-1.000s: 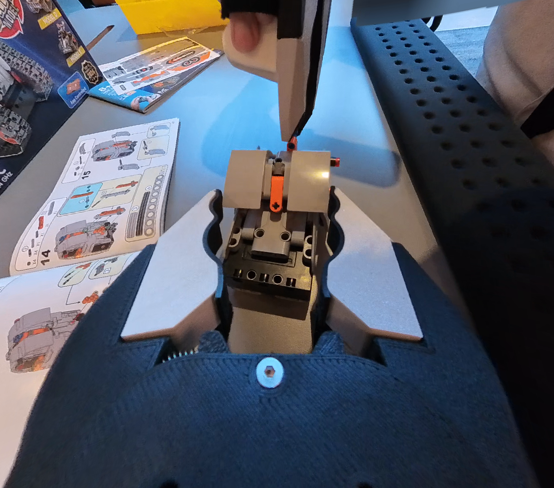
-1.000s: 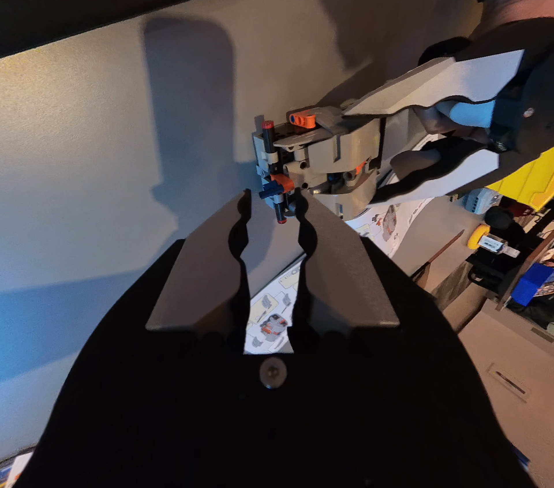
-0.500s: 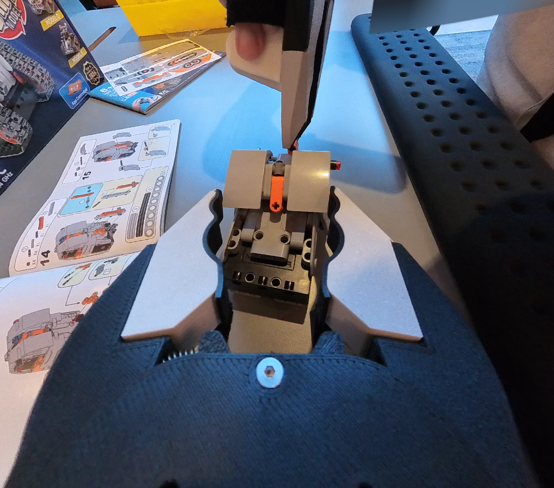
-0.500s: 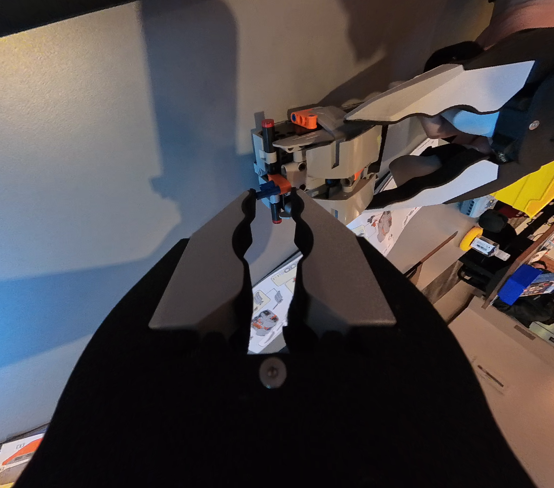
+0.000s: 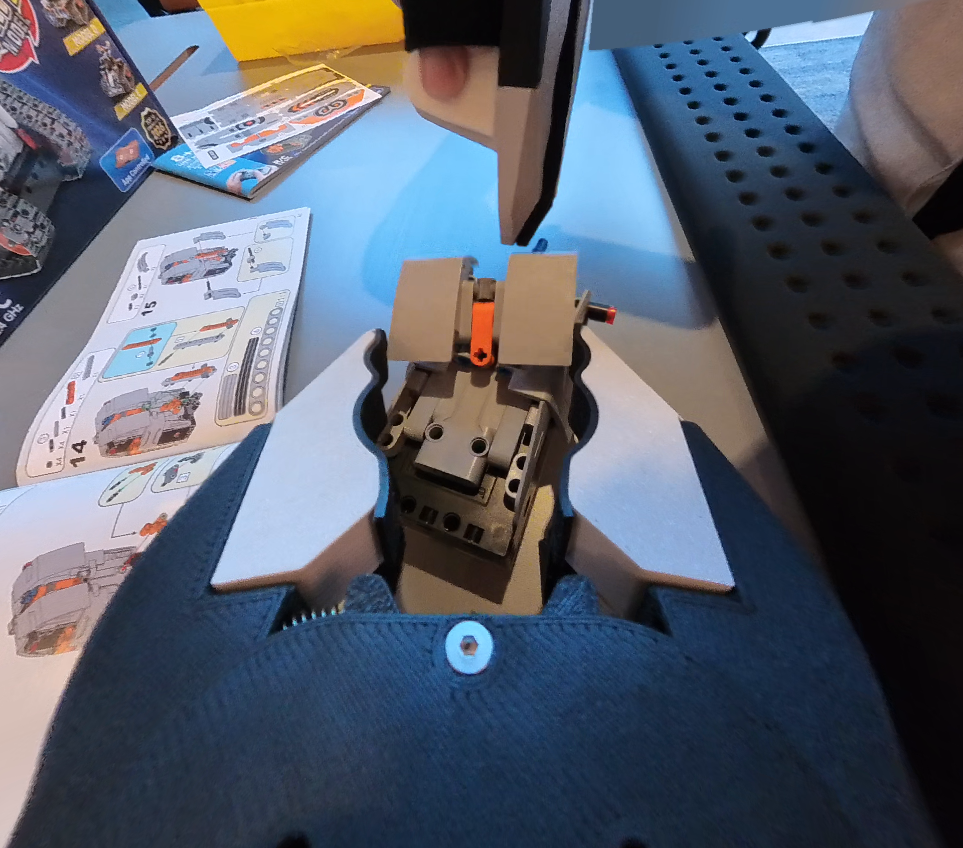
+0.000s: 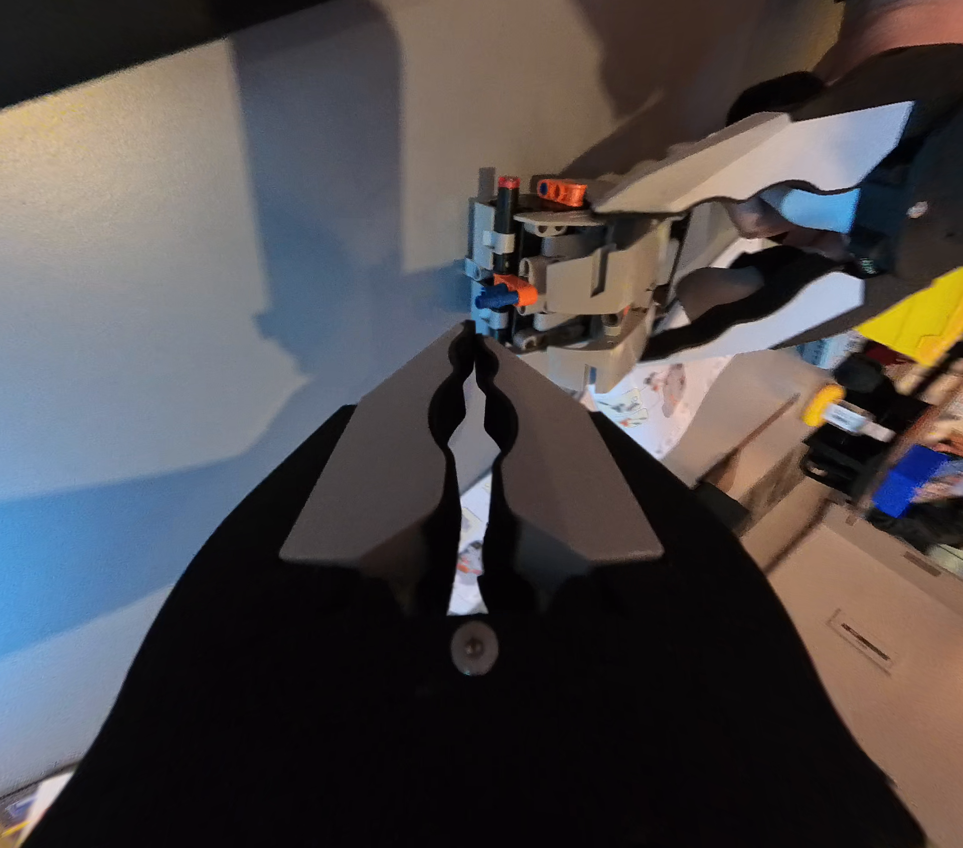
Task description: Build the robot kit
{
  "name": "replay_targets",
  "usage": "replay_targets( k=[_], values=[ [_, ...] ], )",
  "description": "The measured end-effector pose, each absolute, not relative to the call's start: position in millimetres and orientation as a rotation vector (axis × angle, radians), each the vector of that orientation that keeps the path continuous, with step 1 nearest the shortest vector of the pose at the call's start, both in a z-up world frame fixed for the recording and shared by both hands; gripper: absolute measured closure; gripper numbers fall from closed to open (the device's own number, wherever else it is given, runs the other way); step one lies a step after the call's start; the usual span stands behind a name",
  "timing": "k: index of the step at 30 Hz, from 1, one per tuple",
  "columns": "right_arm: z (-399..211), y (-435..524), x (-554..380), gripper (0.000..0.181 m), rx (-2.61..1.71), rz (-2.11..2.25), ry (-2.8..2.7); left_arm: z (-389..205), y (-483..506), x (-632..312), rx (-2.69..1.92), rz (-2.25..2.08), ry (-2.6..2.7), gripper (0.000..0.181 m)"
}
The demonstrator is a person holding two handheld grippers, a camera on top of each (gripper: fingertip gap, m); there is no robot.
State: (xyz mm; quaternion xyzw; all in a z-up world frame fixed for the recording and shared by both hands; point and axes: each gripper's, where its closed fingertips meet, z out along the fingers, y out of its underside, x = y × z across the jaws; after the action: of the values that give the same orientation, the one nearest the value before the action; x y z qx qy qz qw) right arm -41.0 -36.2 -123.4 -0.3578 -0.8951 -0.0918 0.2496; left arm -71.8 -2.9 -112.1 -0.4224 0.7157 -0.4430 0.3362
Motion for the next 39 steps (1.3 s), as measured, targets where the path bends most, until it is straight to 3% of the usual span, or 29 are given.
replay_targets(
  k=[3, 9, 12, 16, 20, 30, 39],
  values=[
    [-126, -32, -33, 0.181, -1.160, -0.231, -2.419, -103, 1, -73, -1.101, -1.202, 1.809, 0.112],
    [-123, -33, -38, 0.142, -1.233, -0.064, -2.301, -104, 15, -87, -1.168, -1.166, 1.845, 0.112],
    [-123, -37, -54, 0.142, -1.258, 0.117, -2.237, -113, 15, -88, -1.230, -1.156, 1.876, 0.100],
    [-124, -34, -61, 0.156, -1.283, 0.255, -2.142, -114, 26, -92, -1.345, -1.039, 1.826, 0.076],
    [-125, -36, -61, 0.165, -1.336, 0.288, -2.053, -97, 29, -119, -1.495, -0.959, 1.658, 0.077],
    [-122, -75, -99, 0.165, -1.566, 0.413, -1.631, -96, -72, -114, -1.504, -0.698, 1.493, 0.138],
    [-100, -66, -102, 0.155, -1.548, 0.723, -1.372, -116, -68, -104, -1.572, -0.658, 1.520, 0.154]
  ],
)
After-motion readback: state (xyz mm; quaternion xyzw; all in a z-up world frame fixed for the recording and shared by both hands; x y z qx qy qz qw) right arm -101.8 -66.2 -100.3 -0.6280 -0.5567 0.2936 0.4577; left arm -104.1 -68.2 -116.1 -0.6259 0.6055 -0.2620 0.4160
